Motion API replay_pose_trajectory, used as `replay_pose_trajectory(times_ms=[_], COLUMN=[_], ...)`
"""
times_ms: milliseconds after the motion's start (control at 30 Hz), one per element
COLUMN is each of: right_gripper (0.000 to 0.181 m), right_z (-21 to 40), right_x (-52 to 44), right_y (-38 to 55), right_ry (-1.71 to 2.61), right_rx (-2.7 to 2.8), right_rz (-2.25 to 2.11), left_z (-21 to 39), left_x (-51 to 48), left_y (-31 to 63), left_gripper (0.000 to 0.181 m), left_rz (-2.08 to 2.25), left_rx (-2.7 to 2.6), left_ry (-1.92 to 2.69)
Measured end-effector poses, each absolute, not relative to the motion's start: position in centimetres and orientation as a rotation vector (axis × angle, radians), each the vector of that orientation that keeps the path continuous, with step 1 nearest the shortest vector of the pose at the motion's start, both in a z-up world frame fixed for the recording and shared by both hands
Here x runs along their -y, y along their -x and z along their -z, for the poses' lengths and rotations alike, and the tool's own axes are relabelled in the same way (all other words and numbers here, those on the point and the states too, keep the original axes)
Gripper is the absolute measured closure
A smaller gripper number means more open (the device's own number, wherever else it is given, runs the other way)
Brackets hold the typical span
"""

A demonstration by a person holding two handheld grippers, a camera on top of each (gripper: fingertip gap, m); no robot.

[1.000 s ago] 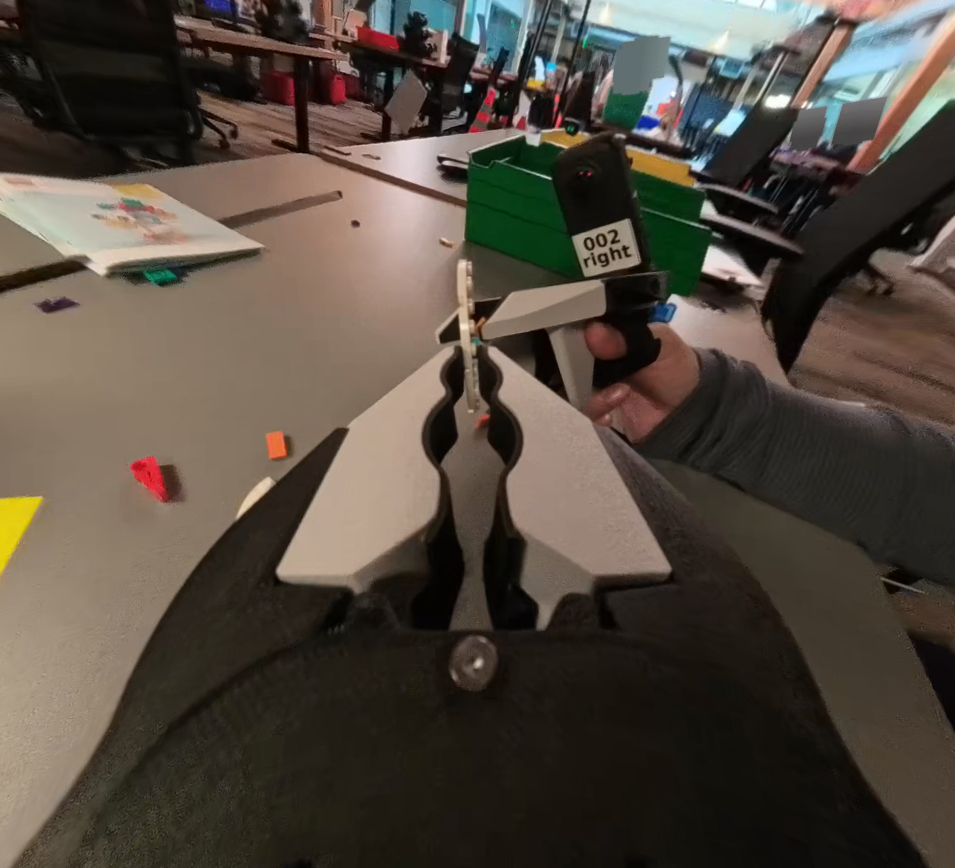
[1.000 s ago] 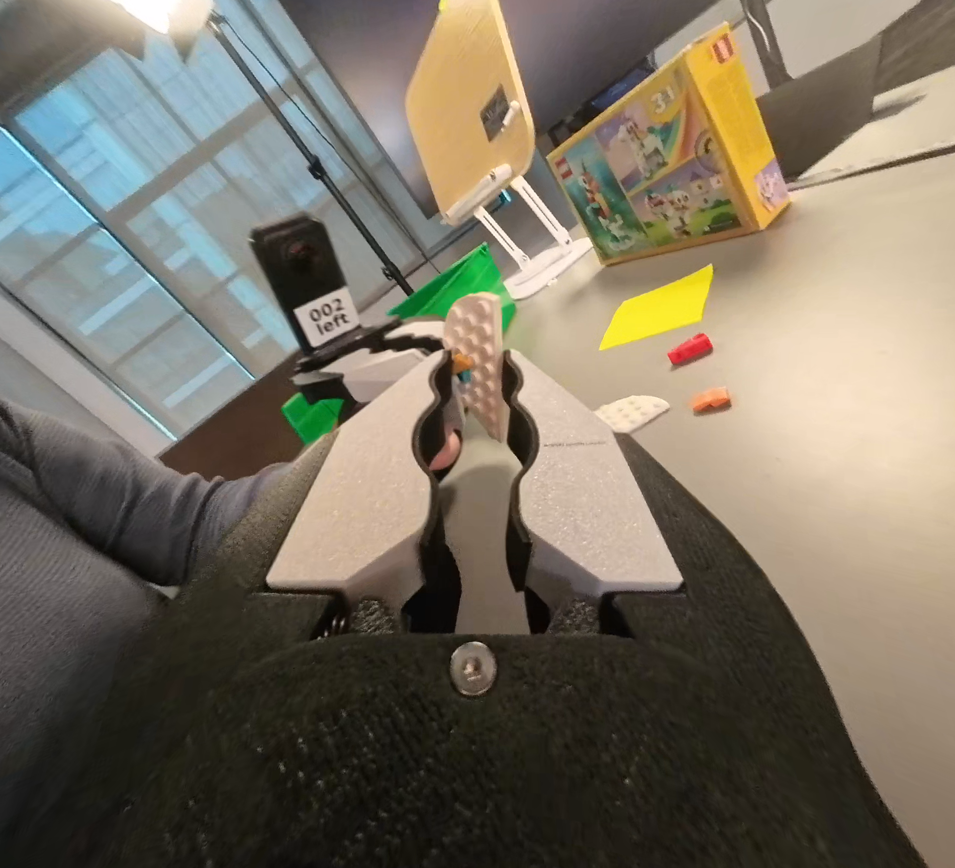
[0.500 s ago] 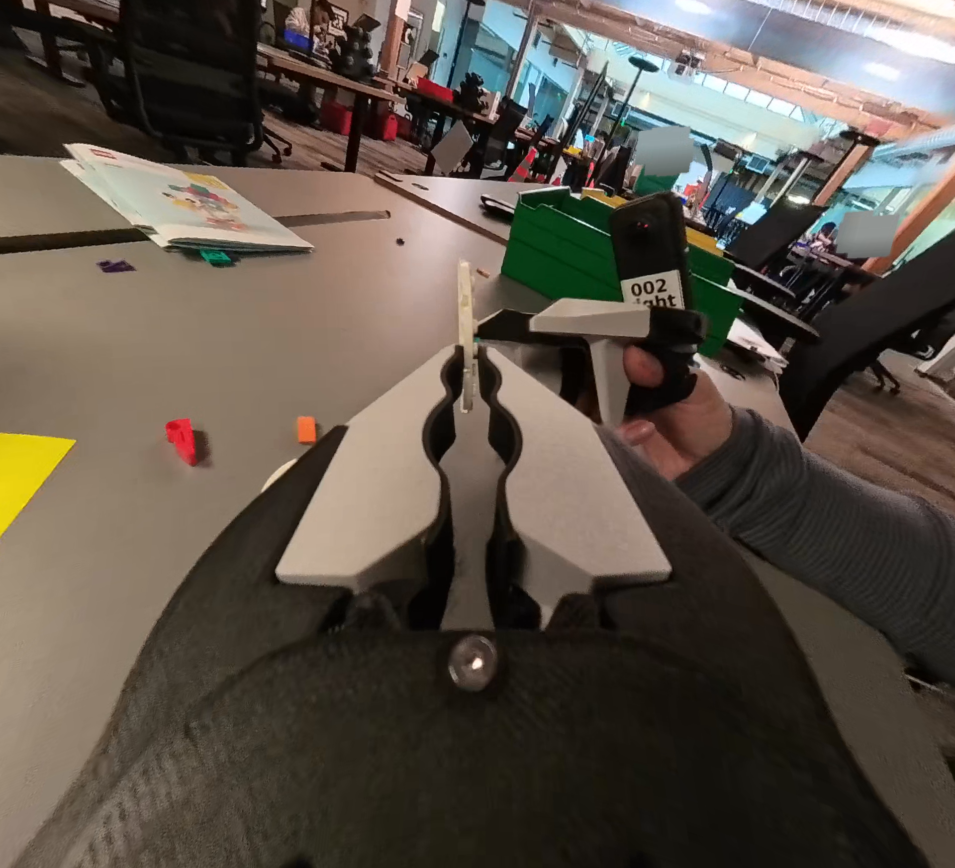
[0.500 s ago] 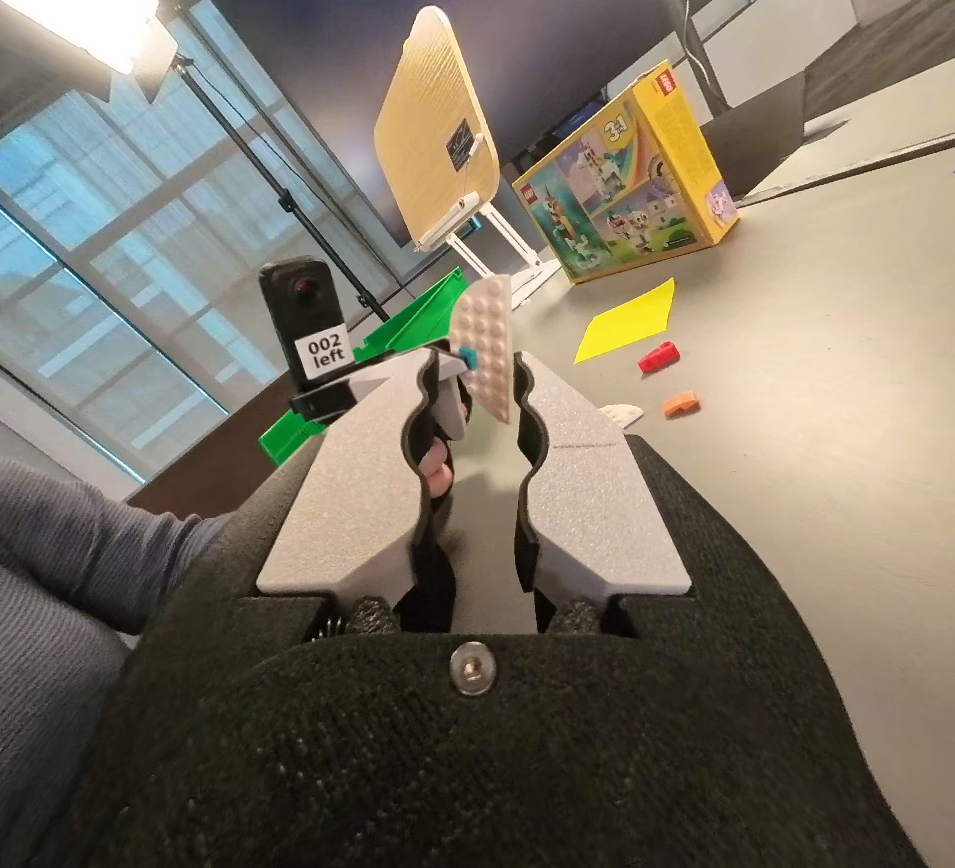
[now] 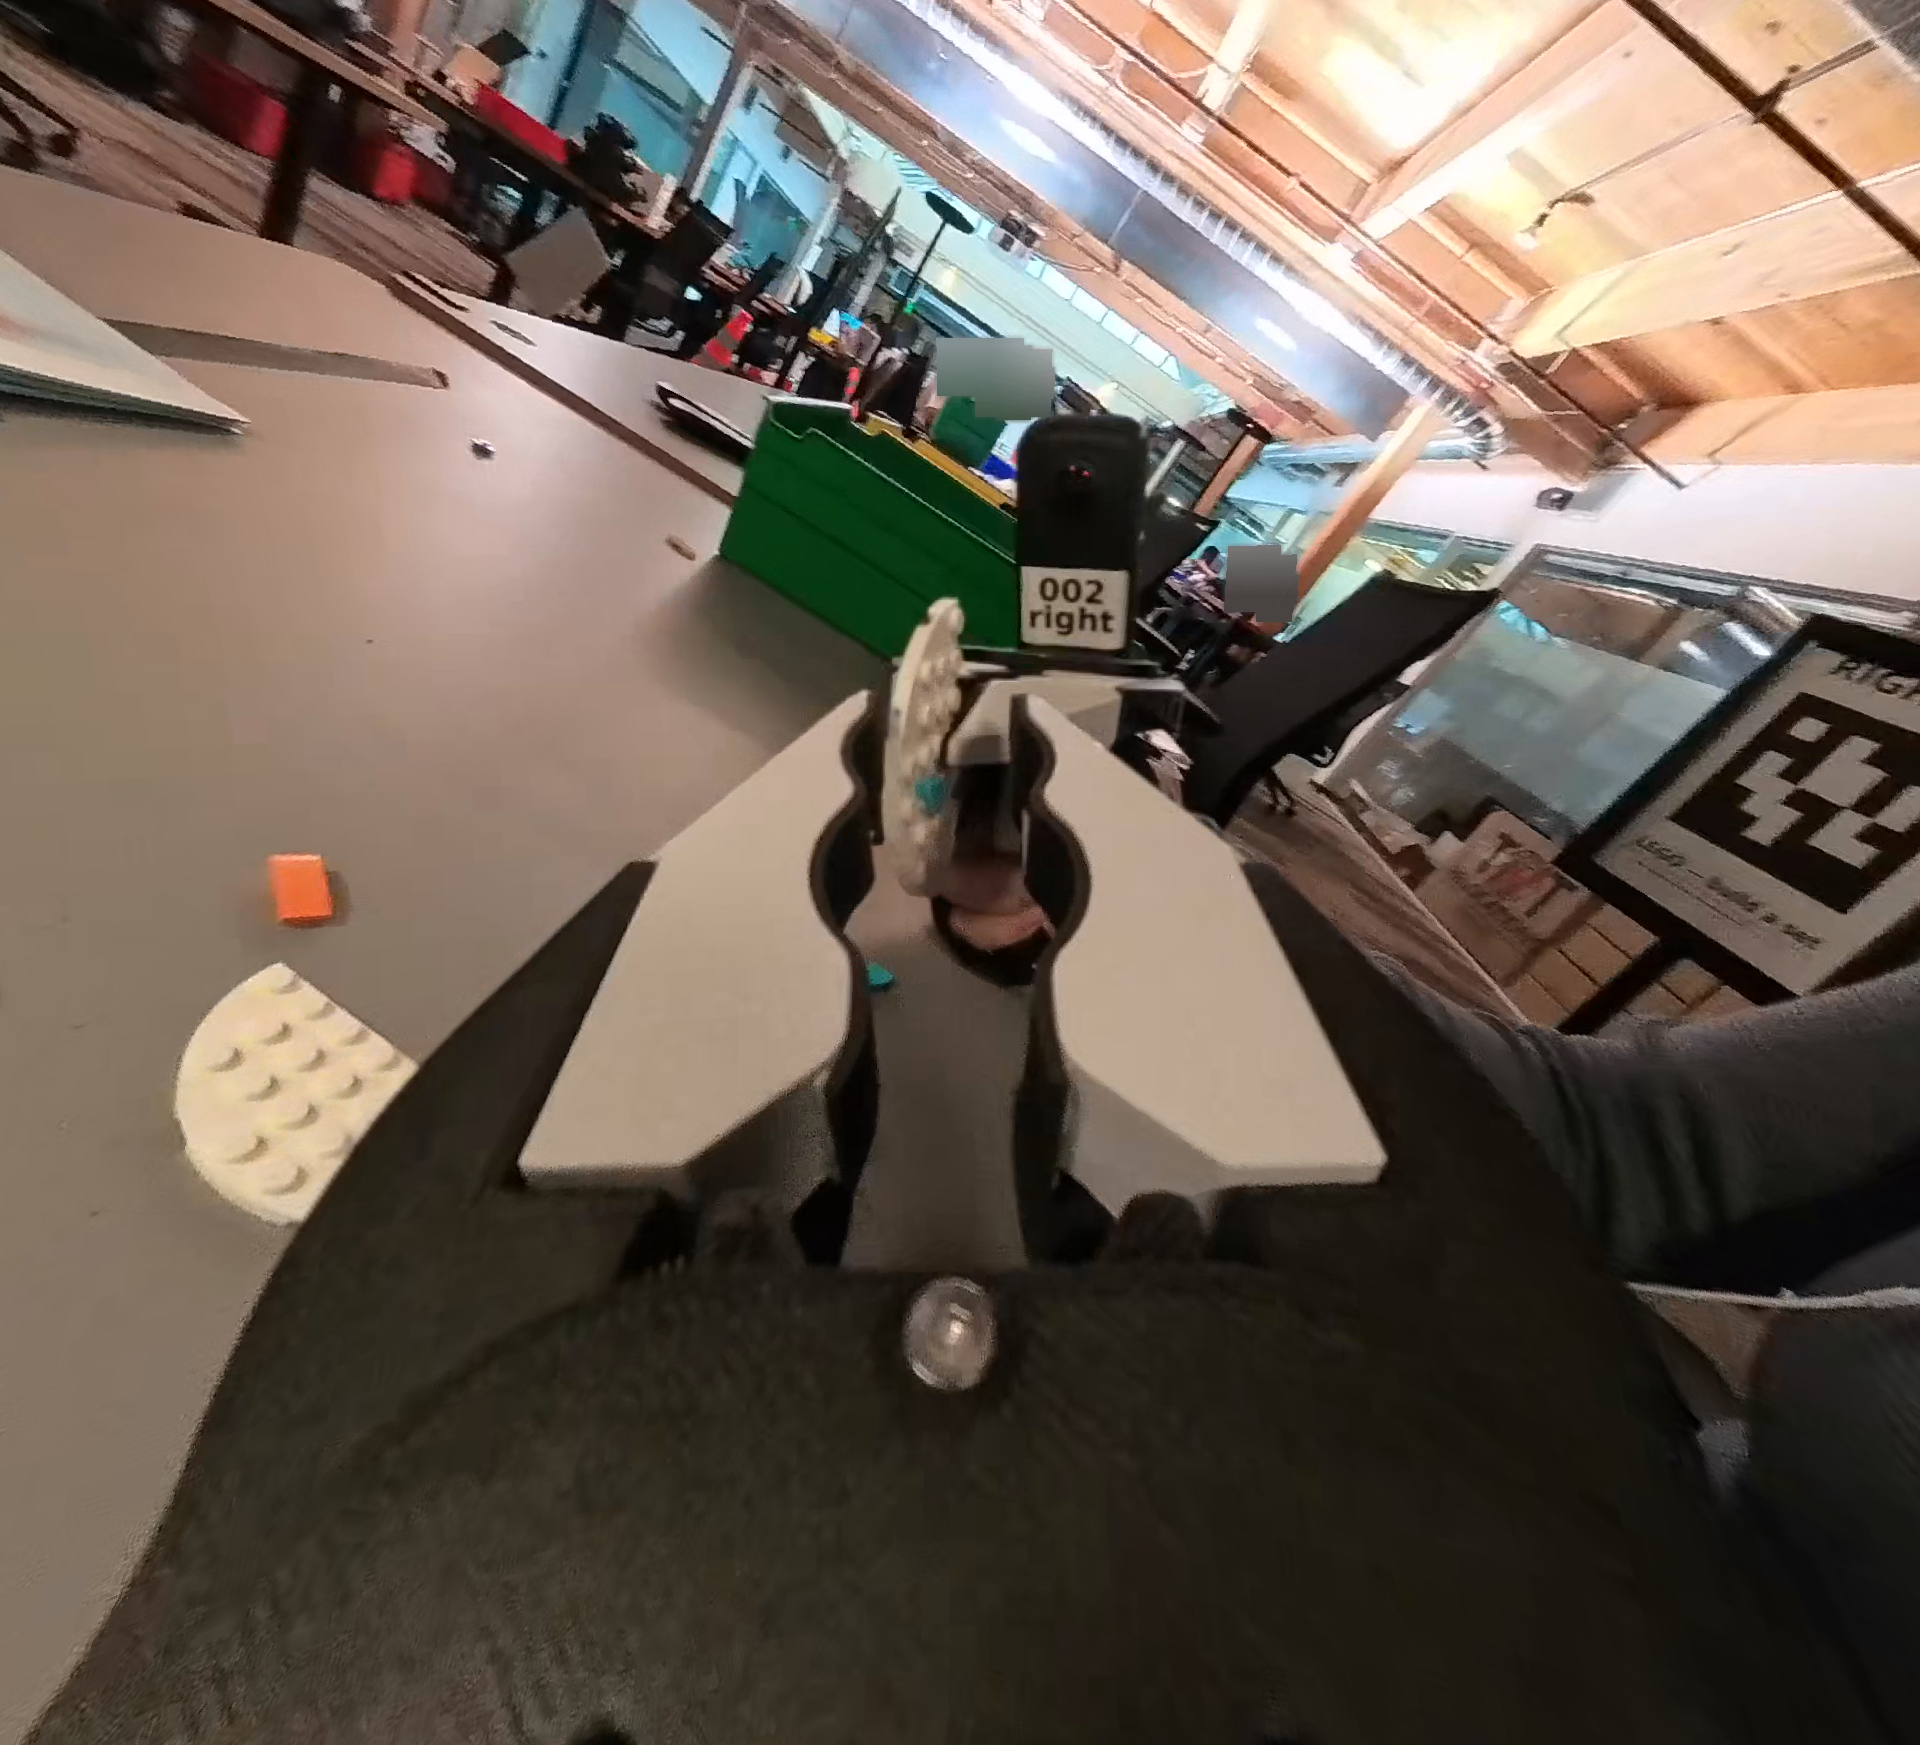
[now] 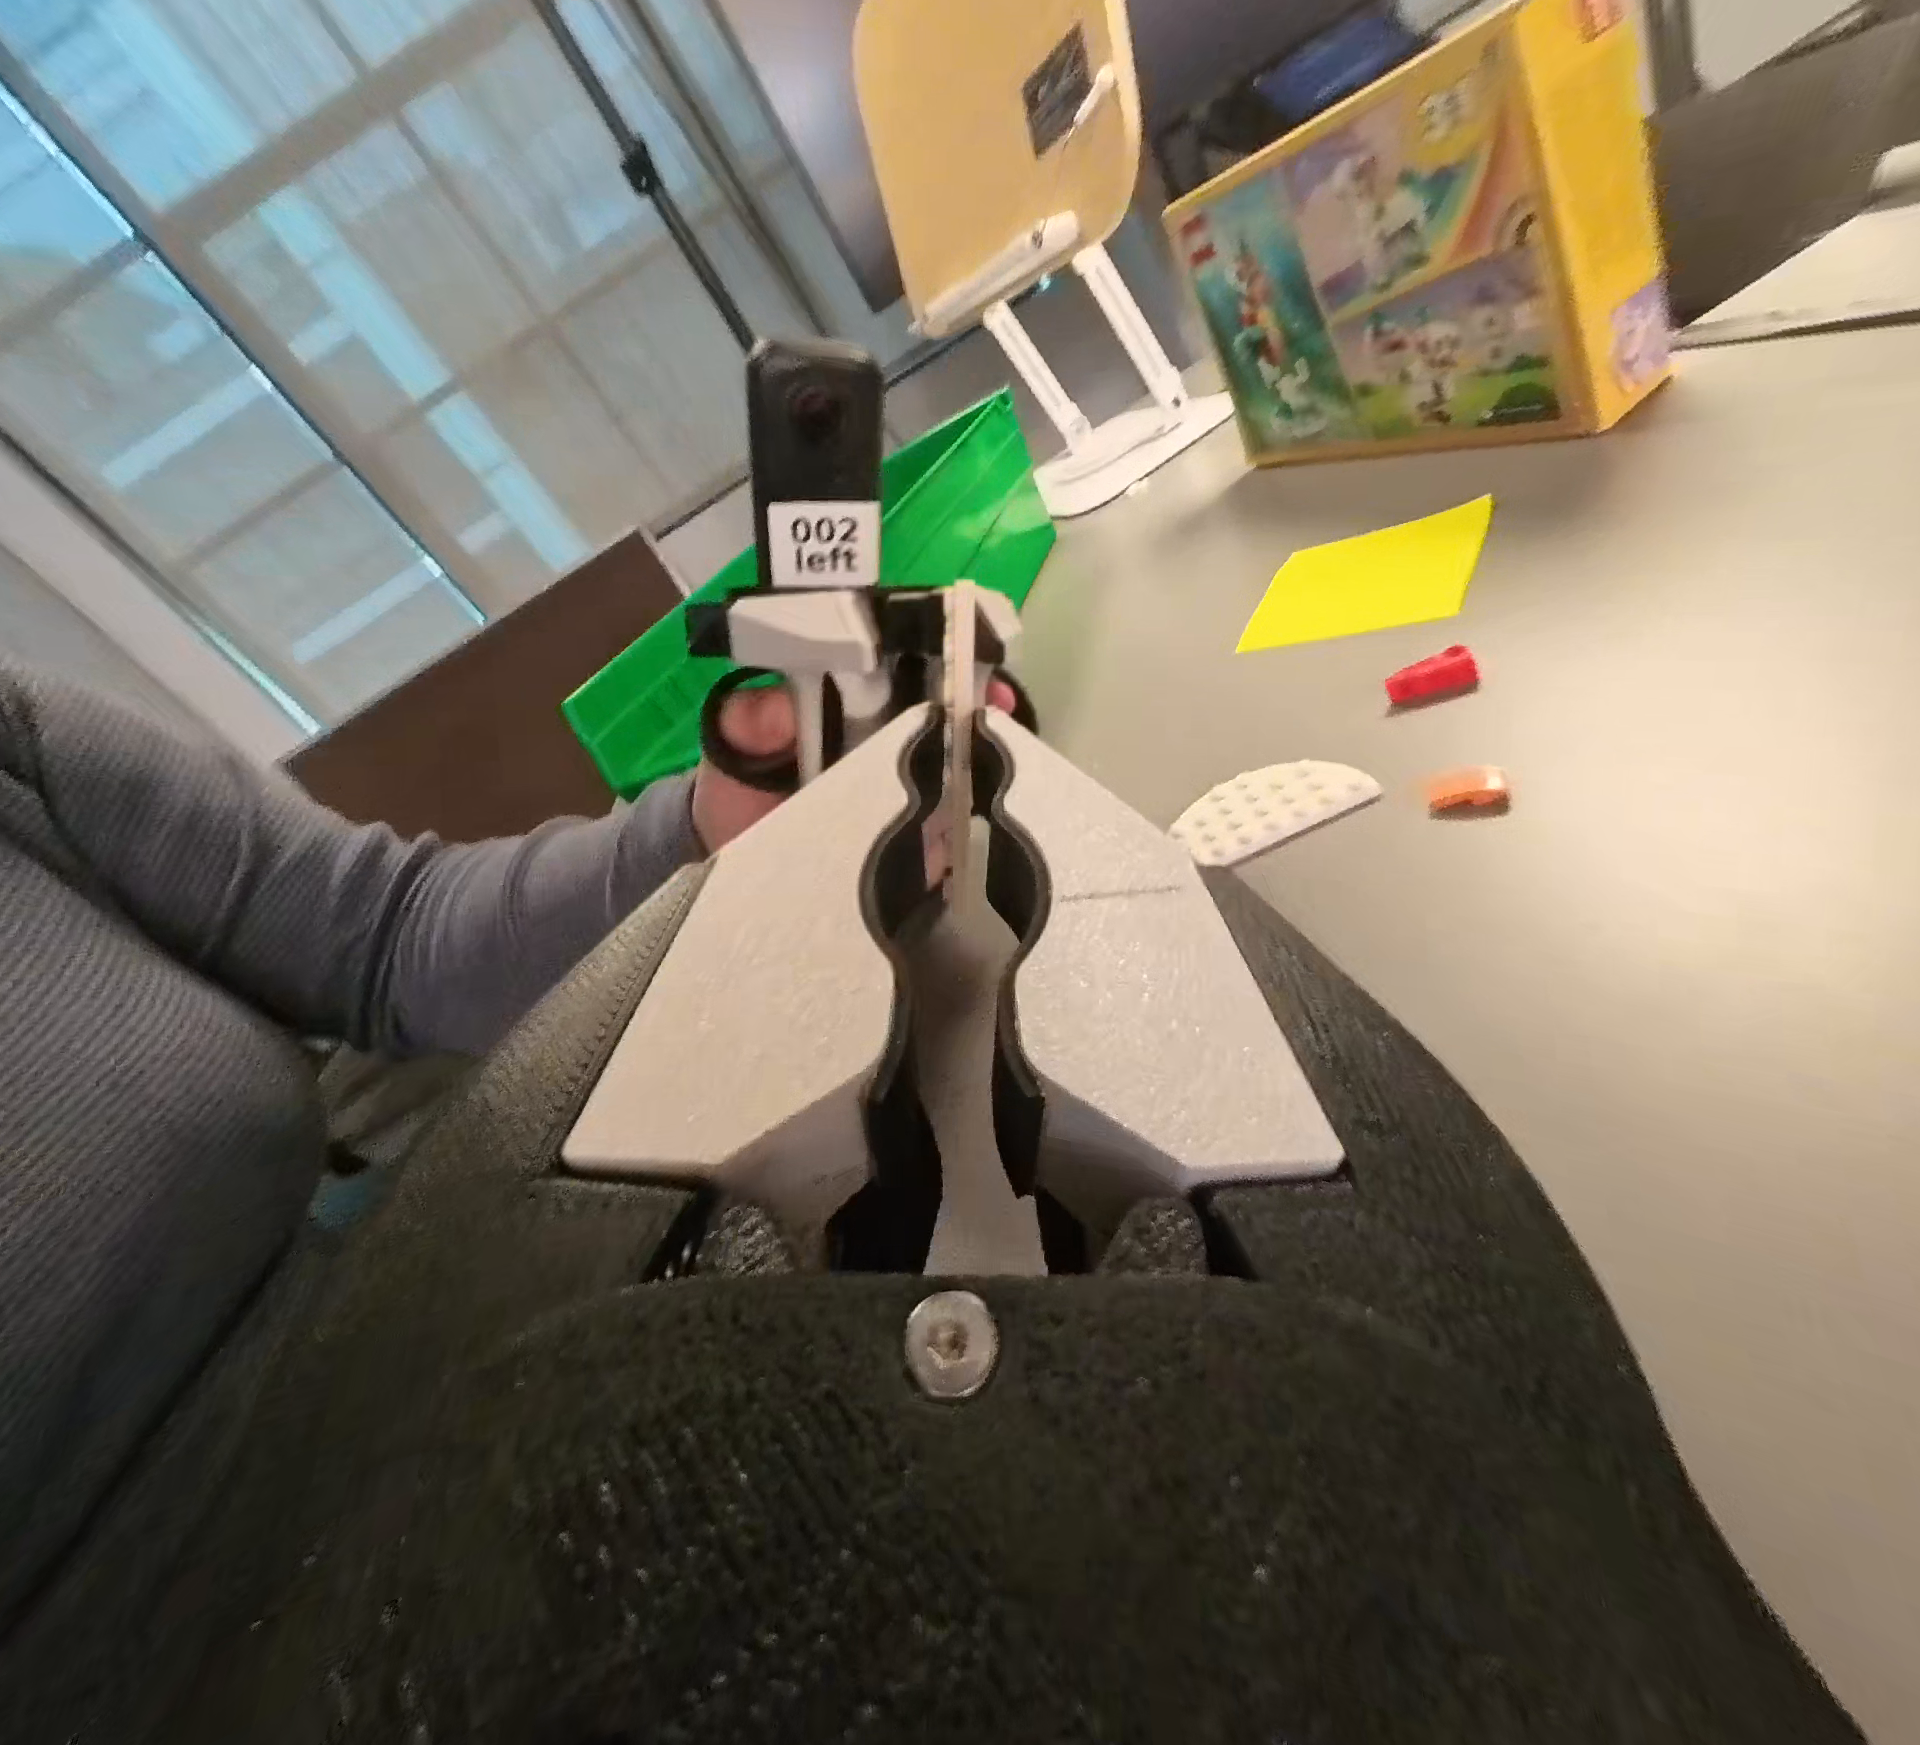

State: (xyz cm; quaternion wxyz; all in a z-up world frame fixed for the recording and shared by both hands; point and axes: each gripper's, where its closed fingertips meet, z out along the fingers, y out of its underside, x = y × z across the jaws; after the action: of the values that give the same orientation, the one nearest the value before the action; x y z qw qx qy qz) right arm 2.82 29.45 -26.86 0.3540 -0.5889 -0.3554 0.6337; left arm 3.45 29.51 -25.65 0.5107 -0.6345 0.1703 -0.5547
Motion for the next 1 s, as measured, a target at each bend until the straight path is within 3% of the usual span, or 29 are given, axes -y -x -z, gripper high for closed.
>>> replay_pose_trajectory(times_ms=[100, 200, 300, 400, 700, 1000], right_gripper=[0.179, 0.158, 0.153, 0.161, 0.162, 0.173], right_z=[27.1, 28.0, 28.2, 28.3, 29.3, 30.0], right_x=[-28.9, -30.4, -30.5, -31.1, -31.7, -31.0], right_y=[-2.7, -2.2, -1.3, -1.0, -0.9, -1.8], right_ry=[1.537, 1.582, 1.564, 1.579, 1.627, 1.644], right_rx=[0.957, 0.918, 0.954, 0.922, 0.961, 1.040], right_rz=[-1.658, -1.444, -1.198, -1.110, -0.853, -1.127], left_z=[26.1, 26.4, 26.5, 26.4, 27.2, 27.7], left_x=[-29.4, -30.4, -31.3, -31.5, -31.9, -31.3], left_y=[-3.5, -2.9, -2.0, -1.7, -1.8, -2.6], left_gripper=[0.176, 0.178, 0.178, 0.178, 0.179, 0.179], left_rz=[1.360, 1.221, 1.096, 1.101, 1.030, 1.055], left_rx=[-0.427, -0.386, -0.319, -0.270, -0.217, -0.357], left_ry=[1.564, 1.594, 1.601, 1.594, 1.642, 1.671])
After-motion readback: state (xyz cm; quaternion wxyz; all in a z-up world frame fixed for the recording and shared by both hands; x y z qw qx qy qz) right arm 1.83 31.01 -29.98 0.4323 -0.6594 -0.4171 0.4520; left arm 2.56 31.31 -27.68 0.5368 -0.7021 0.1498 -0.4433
